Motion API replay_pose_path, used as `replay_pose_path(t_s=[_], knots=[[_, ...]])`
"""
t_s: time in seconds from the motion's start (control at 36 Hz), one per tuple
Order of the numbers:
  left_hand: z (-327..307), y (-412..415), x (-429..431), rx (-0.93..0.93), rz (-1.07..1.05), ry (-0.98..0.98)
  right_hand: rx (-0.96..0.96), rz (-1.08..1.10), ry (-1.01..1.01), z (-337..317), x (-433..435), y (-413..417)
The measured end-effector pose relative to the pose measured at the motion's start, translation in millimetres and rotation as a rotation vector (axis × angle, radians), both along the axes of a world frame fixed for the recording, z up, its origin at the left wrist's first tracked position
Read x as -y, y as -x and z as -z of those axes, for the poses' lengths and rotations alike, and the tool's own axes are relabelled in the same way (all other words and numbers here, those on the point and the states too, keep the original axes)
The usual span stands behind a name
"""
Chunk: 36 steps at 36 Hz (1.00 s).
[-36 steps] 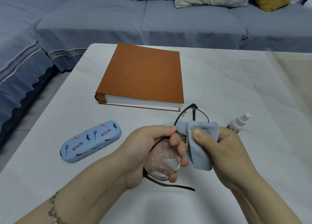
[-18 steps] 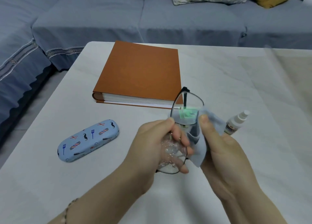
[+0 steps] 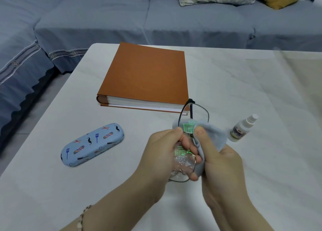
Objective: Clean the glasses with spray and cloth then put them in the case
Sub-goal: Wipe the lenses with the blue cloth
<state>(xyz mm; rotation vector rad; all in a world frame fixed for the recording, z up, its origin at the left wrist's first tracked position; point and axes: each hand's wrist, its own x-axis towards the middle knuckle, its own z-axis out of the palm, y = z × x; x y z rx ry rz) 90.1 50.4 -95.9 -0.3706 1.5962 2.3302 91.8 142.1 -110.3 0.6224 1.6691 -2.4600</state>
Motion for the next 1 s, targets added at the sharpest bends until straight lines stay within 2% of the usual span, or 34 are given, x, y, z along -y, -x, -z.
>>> replay_pose_path(t_s=[0.25,0.42,0.64,0.81,0.89,0.94,1.0], knots=[[-0.1,1.0,-2.5,-0.065,0.033,0.017,-0.012,0.052,0.005,-11.3,-7.6,19.2],[3.4,3.6,4.0,-0.046,0.011,0.048,-0.046,-0.043,-0.014,2.1,2.3,3.9],[6.0,-1.0,2.3,-0.013,0.121,0.055,-0.032,-0.098,-0.083,-1.9,-7.0,28.8],[13.2,1.2,4.9,-0.027,0.059,0.068,-0.001,-0.069,-0.006,4.5,-2.7,31.4],[14.7,1.5,4.4,-0.028,0.034,0.123,0.008,-0.08,0.115,13.8,-5.0,30.5],[13.0,4.8,7.6,-0.042,-0.049,0.173,-0.003,-0.082,0.208,20.6,-11.7,30.3],[10.1,10.1,14.3,-0.081,-0.141,0.217,-0.022,-0.1,0.201,26.9,-24.3,28.4]])
